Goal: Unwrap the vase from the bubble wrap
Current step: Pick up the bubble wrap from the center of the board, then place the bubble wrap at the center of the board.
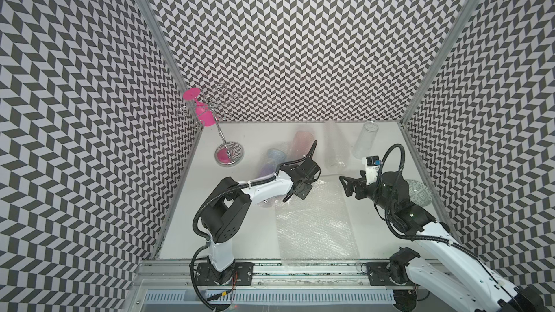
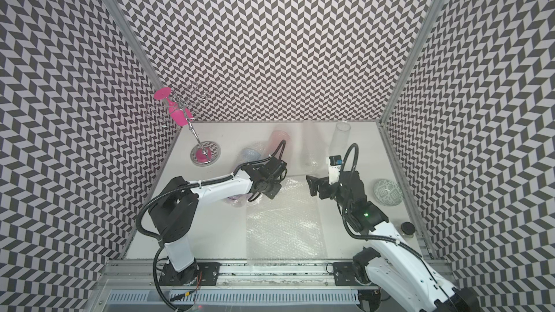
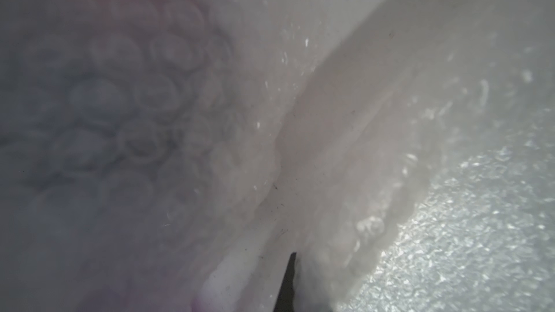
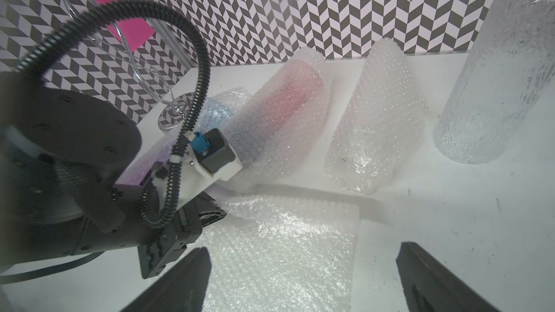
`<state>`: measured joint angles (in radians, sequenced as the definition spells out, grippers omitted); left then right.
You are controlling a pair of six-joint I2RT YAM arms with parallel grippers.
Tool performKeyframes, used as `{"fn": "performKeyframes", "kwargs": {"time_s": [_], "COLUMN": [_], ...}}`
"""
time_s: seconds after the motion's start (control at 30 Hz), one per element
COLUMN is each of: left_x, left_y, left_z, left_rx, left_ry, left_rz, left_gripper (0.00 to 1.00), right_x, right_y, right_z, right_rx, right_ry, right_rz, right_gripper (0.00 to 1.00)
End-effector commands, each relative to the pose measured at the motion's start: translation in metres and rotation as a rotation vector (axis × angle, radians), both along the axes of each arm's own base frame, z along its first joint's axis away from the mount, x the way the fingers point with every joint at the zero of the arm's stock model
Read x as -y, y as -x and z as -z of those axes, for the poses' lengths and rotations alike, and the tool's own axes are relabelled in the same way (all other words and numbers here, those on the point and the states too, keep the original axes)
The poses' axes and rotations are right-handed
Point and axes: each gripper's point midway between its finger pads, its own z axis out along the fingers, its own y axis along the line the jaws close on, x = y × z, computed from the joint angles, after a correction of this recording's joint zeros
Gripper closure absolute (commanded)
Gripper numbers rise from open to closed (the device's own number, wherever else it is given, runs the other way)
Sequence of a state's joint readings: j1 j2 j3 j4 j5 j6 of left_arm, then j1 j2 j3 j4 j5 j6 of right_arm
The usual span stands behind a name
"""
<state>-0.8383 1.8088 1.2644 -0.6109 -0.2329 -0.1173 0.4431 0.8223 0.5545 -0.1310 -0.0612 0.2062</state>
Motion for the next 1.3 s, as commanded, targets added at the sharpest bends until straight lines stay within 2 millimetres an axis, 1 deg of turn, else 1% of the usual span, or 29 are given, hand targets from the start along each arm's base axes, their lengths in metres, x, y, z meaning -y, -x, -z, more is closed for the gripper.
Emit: {"fn": "performKeyframes", "kwargs": {"time_s": [0.0, 0.07, 0.1, 0.17, 0.2, 0.27, 0.3, 0.33, 0.37, 0.43, 0.5, 0.57, 0.6, 0.7, 0.77, 0.83, 0.93, 0.97, 1.07, 1.13, 1.2, 1.27], "left_x": [0.016, 0.013, 0.008, -0.011, -0.026, -0.066, -0.091, -0.118, -0.140, -0.187, -0.236, -0.279, -0.300, -0.341, -0.362, -0.378, -0.406, -0.415, -0.436, -0.446, -0.449, -0.451], "left_y": [0.009, 0.012, 0.011, 0.004, -0.002, -0.017, -0.025, -0.031, -0.034, -0.035, -0.030, -0.022, -0.015, 0.001, 0.008, 0.015, 0.026, 0.030, 0.041, 0.044, 0.041, 0.042], "left_z": [-0.055, -0.078, -0.091, -0.116, -0.130, -0.156, -0.167, -0.175, -0.181, -0.184, -0.188, -0.195, -0.196, -0.193, -0.194, -0.192, -0.180, -0.173, -0.155, -0.150, -0.138, -0.129], "left_rx": [0.034, 0.025, 0.023, 0.022, 0.023, 0.051, 0.072, 0.103, 0.135, 0.174, 0.216, 0.276, 0.309, 0.364, 0.397, 0.404, 0.413, 0.412, 0.392, 0.372, 0.341, 0.317], "left_ry": [0.145, 0.225, 0.264, 0.333, 0.374, 0.442, 0.461, 0.462, 0.446, 0.378, 0.321, 0.272, 0.201, 0.012, -0.016, -0.063, -0.169, -0.220, -0.340, -0.359, -0.343, -0.306], "left_rz": [0.030, 0.006, -0.018, -0.092, -0.143, -0.267, -0.343, -0.419, -0.475, -0.597, -0.718, -0.816, -0.871, -0.983, -1.051, -1.106, -1.188, -1.209, -1.253, -1.283, -1.294, -1.321], "left_gripper": [1.00, 1.00, 1.00, 1.00, 1.00, 1.00, 1.00, 1.00, 1.00, 1.00, 1.00, 1.00, 1.00, 1.00, 1.00, 1.00, 1.00, 1.00, 1.00, 1.00, 1.00, 1.00], "right_x": [-0.001, 0.002, 0.005, 0.009, 0.010, 0.012, 0.012, 0.011, 0.009, 0.003, -0.001, -0.005, -0.008, -0.015, -0.022, -0.031, -0.045, -0.051, -0.062, -0.062, -0.060, -0.061], "right_y": [-0.001, -0.003, -0.005, -0.007, -0.009, -0.011, -0.013, -0.015, -0.015, -0.017, -0.016, -0.014, -0.012, -0.006, -0.003, 0.003, 0.012, 0.016, 0.026, 0.029, 0.031, 0.034], "right_z": [-0.013, -0.015, -0.015, -0.018, -0.020, -0.022, -0.021, -0.020, -0.020, -0.023, -0.026, -0.029, -0.031, -0.032, -0.032, -0.032, -0.037, -0.039, -0.043, -0.043, -0.040, -0.042], "right_rx": [0.054, 0.059, 0.056, 0.059, 0.067, 0.086, 0.096, 0.099, 0.099, 0.103, 0.116, 0.133, 0.147, 0.183, 0.201, 0.220, 0.237, 0.244, 0.264, 0.276, 0.282, 0.291], "right_ry": [0.010, 0.028, 0.045, 0.077, 0.096, 0.114, 0.117, 0.117, 0.113, 0.105, 0.100, 0.111, 0.122, 0.163, 0.198, 0.227, 0.246, 0.244, 0.239, 0.244, 0.254, 0.248], "right_rz": [-0.012, 0.001, 0.021, 0.035, 0.040, 0.049, 0.051, 0.049, 0.042, 0.012, -0.009, -0.025, -0.037, -0.050, -0.061, -0.088, -0.131, -0.151, -0.193, -0.198, -0.193, -0.199], "right_gripper": [0.01, 0.01, 0.01, 0.01, 0.01, 0.01, 0.01, 0.01, 0.01, 0.01, 0.01, 0.01, 0.01, 0.01, 0.01, 0.01, 0.01, 0.01, 0.01, 0.01, 0.01, 0.01]}}
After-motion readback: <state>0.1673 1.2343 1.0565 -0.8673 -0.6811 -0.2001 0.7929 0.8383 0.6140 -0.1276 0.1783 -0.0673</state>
